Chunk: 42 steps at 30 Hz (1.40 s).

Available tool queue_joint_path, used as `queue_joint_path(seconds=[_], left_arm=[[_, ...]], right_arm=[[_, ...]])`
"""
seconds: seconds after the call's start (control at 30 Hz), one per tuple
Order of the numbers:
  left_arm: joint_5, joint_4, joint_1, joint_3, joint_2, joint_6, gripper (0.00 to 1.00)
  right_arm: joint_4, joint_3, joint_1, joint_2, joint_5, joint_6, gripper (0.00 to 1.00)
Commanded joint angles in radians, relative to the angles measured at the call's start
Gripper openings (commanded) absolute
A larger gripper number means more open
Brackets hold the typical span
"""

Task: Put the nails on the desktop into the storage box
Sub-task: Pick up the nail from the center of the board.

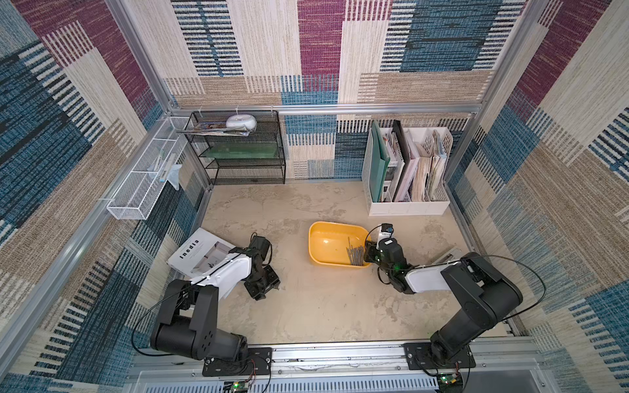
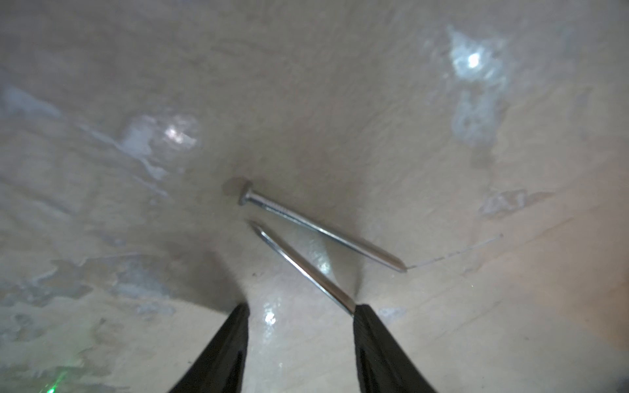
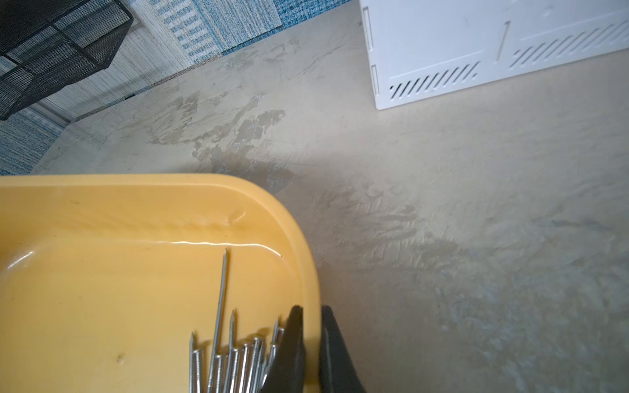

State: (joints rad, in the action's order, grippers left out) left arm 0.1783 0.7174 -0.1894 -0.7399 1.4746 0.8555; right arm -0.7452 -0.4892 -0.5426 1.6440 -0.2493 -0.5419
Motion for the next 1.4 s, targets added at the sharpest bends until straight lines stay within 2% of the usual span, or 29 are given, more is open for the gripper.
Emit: queue_joint_path(seconds=[0.0,0.1,0.27,0.5,0.63,0.8,1.0,1.17,1.23,1.37], left_arm=[[-0.050,-0.032,0.010,0.011,0.041,-0.014,0.53],[-0.035,-0.042,0.011,0.004,0.074,-0.022,0.49],[-0.005,-0.068,0.015,0.034,0.103,-0.046,0.29],[0.027,-0.076,0.016,0.053,0.094,-0.064,0.08],[0.058,-0.079,0.016,0.085,0.057,-0.065,0.00],[0.089,-0.036,0.016,0.107,-0.036,-0.077,0.00],[0.150,0.079,-0.005,0.105,-0.281,-0.087,0.00],[0.142,0.206,-0.064,-0.042,-0.493,-0.155,0.00],[0.132,0.234,-0.099,-0.144,-0.499,-0.215,0.00],[0.120,0.260,-0.229,-0.370,-0.341,-0.363,0.00]], right_arm=[[0.059,0.003,0.000,0.004,0.002,0.022,0.00],[0.061,-0.001,0.000,0.008,0.007,0.026,0.00],[0.064,-0.003,0.000,0.010,0.007,0.027,0.00],[0.067,-0.003,0.001,0.007,0.007,0.027,0.00],[0.072,-0.007,0.000,0.008,0.005,0.025,0.00],[0.080,-0.016,0.000,0.013,0.005,0.024,0.00],[0.090,-0.023,0.000,0.016,0.005,0.023,0.00],[0.099,-0.030,0.001,0.016,0.001,0.025,0.00],[0.102,-0.035,0.000,0.019,0.001,0.026,0.00],[0.110,-0.039,0.000,0.020,0.000,0.026,0.00]])
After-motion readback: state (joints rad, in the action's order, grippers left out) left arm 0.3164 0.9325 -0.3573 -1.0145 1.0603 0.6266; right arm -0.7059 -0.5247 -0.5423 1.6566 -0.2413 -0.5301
